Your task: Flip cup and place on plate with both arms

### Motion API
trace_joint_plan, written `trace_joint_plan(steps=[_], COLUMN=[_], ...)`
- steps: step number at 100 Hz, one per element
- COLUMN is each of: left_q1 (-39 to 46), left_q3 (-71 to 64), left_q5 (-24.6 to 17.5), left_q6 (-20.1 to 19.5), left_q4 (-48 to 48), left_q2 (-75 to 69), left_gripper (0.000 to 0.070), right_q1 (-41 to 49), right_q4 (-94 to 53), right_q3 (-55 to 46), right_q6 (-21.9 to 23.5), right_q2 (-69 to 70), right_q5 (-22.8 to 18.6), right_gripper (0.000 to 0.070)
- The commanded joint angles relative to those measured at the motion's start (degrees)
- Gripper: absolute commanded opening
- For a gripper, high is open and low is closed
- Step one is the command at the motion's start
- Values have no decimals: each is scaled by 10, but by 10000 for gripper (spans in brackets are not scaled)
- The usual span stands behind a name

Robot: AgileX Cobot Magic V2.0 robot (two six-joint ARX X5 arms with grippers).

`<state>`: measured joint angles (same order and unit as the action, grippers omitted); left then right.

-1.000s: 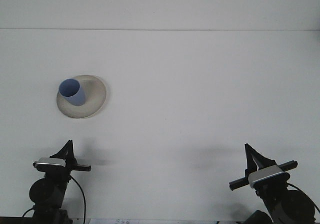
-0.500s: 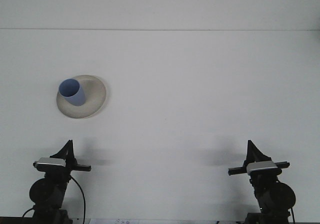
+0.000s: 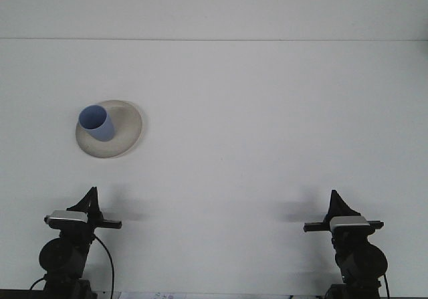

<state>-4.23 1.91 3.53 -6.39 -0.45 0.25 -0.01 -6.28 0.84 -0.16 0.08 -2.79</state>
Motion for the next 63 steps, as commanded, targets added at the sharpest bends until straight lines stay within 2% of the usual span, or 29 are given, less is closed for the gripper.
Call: trace_joint_plan(steps=[1,63], left_q1=[1,1], left_q3=[-11,-11], left_q5=[0,0], left_q6=[5,5], left_q4=[5,5], left_q2=[-1,-1], left_gripper=[15,15], right_q1=[0,0], right_q4=[-1,3], right_q3=[-1,-1], right_q6=[8,8], right_q2=[0,0], right_q5=[2,2], right_gripper=[6,7])
